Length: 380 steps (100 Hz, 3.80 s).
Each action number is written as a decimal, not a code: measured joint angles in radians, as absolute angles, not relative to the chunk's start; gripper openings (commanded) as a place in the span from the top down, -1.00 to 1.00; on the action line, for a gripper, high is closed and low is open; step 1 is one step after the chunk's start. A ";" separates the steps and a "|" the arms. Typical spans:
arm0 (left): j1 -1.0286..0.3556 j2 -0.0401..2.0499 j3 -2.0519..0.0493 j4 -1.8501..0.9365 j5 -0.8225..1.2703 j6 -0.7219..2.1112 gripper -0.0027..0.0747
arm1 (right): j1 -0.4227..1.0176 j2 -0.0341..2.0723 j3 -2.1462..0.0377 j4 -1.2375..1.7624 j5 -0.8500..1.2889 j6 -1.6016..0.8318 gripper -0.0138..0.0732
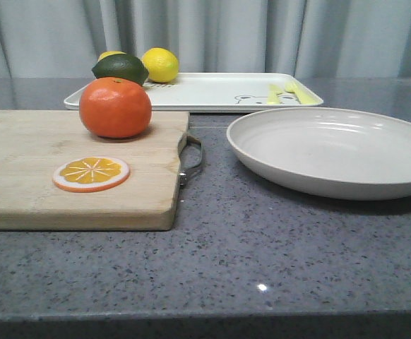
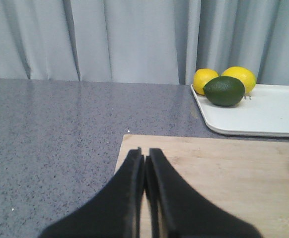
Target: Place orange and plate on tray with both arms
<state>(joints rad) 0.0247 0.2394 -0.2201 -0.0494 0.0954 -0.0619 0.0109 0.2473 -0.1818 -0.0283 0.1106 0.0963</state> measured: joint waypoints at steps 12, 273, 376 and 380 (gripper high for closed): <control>0.025 0.324 -0.262 -0.065 0.072 -0.062 0.98 | 0.011 0.341 -0.237 -0.028 0.115 0.096 0.82; -0.458 1.653 -1.321 -0.219 0.779 -0.062 -0.32 | 0.011 0.668 -0.407 -0.028 0.074 0.096 0.82; -0.732 1.850 -1.708 -0.258 0.908 0.000 0.11 | 0.011 0.668 -0.407 -0.028 0.076 0.097 0.82; -0.749 1.875 -1.739 -0.263 0.920 0.000 0.11 | 0.011 0.668 -0.407 -0.028 0.076 0.097 0.82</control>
<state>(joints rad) -0.7488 1.8747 -1.7389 -0.2627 0.9204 0.0000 0.0109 0.6680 -0.4075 -0.0283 0.0762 0.0967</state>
